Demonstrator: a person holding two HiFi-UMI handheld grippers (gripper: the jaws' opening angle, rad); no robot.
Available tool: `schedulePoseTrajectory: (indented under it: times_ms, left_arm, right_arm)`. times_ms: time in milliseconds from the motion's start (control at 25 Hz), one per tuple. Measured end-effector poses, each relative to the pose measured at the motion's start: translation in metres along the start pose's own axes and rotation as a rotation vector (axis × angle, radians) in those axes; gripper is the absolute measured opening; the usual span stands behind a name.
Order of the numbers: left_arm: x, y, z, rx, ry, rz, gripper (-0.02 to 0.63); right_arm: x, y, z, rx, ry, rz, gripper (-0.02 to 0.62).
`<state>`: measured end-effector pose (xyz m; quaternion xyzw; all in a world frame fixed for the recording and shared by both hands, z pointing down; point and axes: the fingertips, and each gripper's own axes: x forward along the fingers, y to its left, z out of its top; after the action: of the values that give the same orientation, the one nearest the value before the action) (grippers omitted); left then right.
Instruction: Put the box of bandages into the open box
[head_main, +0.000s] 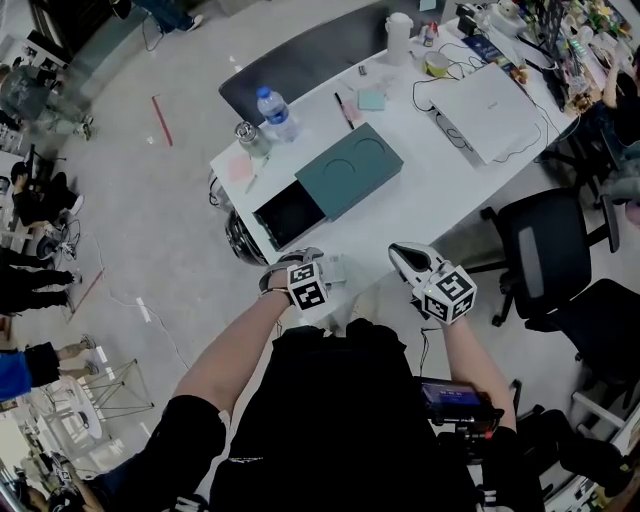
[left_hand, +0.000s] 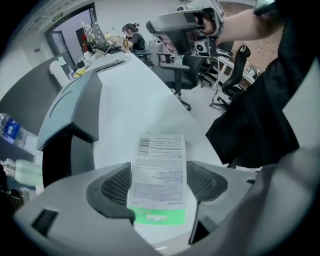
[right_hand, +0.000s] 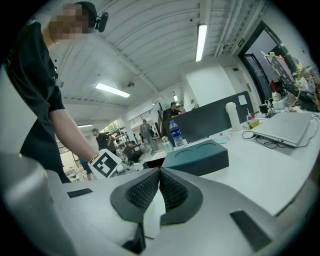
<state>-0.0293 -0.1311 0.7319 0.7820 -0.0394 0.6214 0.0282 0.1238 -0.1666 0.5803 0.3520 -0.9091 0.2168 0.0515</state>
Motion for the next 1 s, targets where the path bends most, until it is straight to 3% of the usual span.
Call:
schedulePoseTrajectory:
  times_ms: [320,1000]
  left_arm:
    - [-0.004,0.002,0.0,0.006,0.031,-0.005,0.336]
    - [-0.067,0.024,0.003,-0.144,-0.152,0.063,0.333]
  right_arm:
    - [0.002,0.003,-0.004,0.015,-0.002,-0.021,0.028]
    - [0.038,0.025,0.004,0.001,-0.003,-0.011,0.028]
